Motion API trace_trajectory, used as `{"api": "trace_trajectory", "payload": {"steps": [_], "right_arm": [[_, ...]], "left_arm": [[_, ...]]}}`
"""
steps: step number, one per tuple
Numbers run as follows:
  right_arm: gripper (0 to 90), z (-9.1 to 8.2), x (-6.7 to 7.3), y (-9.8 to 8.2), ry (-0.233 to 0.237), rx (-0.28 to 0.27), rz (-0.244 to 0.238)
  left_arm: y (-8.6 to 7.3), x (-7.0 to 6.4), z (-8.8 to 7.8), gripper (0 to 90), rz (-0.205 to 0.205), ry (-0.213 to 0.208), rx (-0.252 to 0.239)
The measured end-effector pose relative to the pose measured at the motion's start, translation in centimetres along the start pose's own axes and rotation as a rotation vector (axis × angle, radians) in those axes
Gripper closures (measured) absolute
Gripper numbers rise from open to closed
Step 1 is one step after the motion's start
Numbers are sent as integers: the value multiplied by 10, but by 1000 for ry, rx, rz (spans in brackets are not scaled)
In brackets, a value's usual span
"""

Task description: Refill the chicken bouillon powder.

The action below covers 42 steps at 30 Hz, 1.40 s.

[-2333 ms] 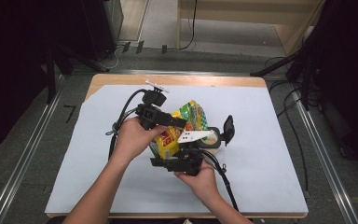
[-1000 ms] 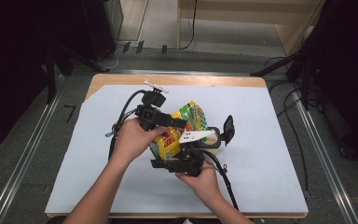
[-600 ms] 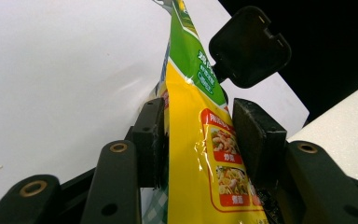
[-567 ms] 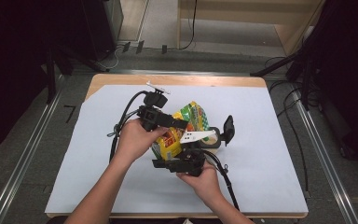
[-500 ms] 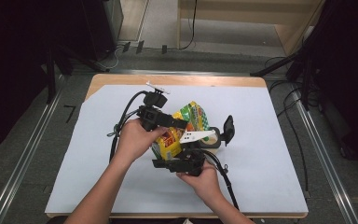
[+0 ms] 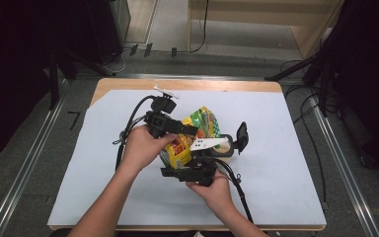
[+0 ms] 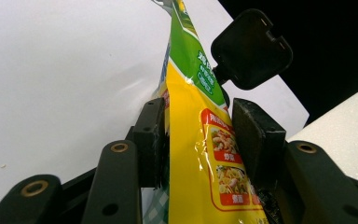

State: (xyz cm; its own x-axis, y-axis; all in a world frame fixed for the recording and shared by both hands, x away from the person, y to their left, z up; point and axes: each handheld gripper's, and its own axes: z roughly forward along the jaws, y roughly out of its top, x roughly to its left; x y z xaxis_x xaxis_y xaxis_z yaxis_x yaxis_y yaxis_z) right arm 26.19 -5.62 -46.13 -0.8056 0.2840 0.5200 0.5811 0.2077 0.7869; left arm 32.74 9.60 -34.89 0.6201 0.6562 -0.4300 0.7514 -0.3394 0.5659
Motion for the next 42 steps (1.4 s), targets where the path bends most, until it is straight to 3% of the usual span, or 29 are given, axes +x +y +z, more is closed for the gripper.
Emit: {"api": "trace_trajectory", "payload": {"steps": [9,18,33,42], "right_arm": [[594,-2,3,3,4,2,14],[588,-1,1,0,33,-20,50],[590,2,-1,-7,-24,4,-2],[595,2,0,-6,-14,5,-16]], "left_arm": [[0,0,-3,568,-14,-11,-8],[1,-4,-2,568,4,-3,-1],[-2,0,6,567,-14,-6,31],[-2,-3,3,570,3,-1,23]]}}
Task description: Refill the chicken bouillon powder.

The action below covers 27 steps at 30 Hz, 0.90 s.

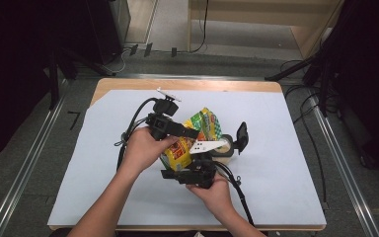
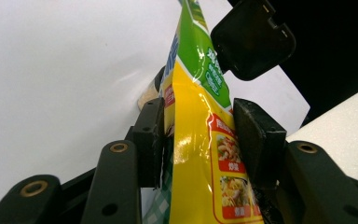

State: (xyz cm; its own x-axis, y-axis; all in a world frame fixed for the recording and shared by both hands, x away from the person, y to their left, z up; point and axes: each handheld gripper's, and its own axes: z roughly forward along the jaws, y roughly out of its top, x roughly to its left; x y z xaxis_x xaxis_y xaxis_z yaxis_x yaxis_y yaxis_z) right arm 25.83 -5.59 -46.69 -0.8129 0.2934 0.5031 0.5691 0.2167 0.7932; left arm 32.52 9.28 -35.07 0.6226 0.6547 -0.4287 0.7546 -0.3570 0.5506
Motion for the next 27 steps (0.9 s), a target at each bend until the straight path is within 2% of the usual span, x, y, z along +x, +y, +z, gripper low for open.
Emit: {"api": "trace_trajectory", "payload": {"steps": [2,5,8,15,18,22,27], "right_arm": [[596,-2,1,2,15,-11,-4],[596,-3,2,4,49,-37,19],[596,-4,2,5,71,-59,29],[596,-3,4,4,49,-36,11],[596,0,2,2,14,0,1],[596,2,2,-2,-8,8,-24],[596,3,3,-4,-24,20,-61]], "left_arm": [[1,-2,-3,572,3,0,-15],[2,-6,-7,572,21,0,-44],[3,-9,-9,571,33,3,-51],[2,-4,-6,584,16,0,-22],[0,-1,-3,585,2,0,-4],[-1,-2,-2,586,13,6,3],[-3,3,-1,585,-2,-12,9]]}}
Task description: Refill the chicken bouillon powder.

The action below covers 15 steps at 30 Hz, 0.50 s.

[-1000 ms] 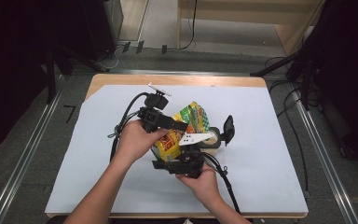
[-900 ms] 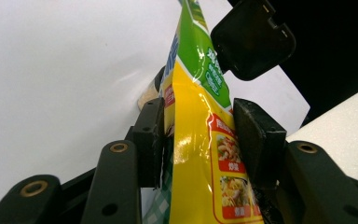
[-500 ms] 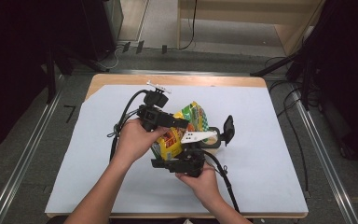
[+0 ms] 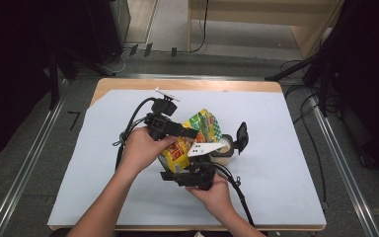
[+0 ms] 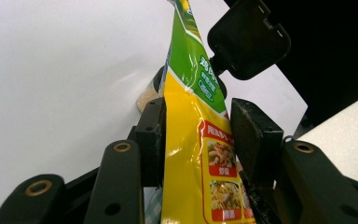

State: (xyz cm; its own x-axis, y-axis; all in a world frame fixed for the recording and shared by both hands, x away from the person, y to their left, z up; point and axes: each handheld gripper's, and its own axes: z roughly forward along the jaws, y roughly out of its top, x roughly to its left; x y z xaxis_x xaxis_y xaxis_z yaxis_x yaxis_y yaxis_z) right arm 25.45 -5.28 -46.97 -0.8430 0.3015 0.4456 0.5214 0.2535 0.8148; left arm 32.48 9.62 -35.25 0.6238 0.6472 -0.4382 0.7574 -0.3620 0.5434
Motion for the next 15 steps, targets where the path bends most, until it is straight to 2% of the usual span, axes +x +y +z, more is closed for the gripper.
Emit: {"api": "trace_trajectory", "payload": {"steps": [4,15], "right_arm": [[597,2,0,-3,-17,14,-35],[597,5,0,-8,-30,31,-76]], "left_arm": [[-1,1,2,583,2,-4,6],[-2,4,9,570,-1,-16,27]]}}
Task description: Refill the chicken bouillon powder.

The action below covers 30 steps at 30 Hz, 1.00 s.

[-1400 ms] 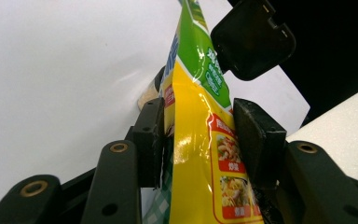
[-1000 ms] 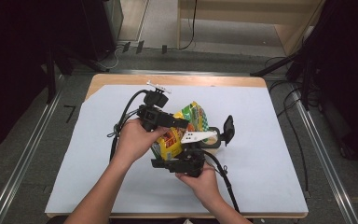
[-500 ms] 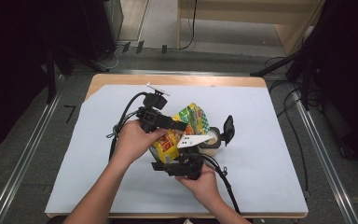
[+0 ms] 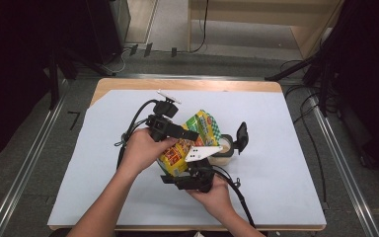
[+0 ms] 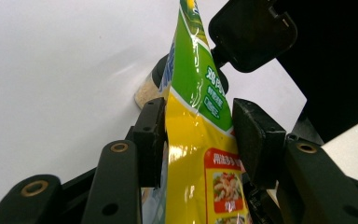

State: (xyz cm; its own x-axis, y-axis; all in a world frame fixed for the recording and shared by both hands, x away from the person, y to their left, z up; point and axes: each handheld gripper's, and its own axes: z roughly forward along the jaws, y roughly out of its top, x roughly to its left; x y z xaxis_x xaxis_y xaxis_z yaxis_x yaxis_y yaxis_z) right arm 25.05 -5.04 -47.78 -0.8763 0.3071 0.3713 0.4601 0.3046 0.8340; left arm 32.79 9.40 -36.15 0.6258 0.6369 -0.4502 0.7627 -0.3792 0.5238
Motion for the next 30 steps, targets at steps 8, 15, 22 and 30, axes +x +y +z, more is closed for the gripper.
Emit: {"api": "trace_trajectory", "payload": {"steps": [8,15,22,30], "right_arm": [[596,5,1,-6,-37,44,-60],[596,6,3,-8,-43,69,-88],[595,9,3,-12,-66,98,-123],[594,16,3,-20,-97,158,-183]], "left_arm": [[-1,2,7,572,10,3,20],[-2,4,10,580,14,-4,28],[-3,9,16,580,18,-13,47],[-3,14,25,612,44,-3,74]]}}
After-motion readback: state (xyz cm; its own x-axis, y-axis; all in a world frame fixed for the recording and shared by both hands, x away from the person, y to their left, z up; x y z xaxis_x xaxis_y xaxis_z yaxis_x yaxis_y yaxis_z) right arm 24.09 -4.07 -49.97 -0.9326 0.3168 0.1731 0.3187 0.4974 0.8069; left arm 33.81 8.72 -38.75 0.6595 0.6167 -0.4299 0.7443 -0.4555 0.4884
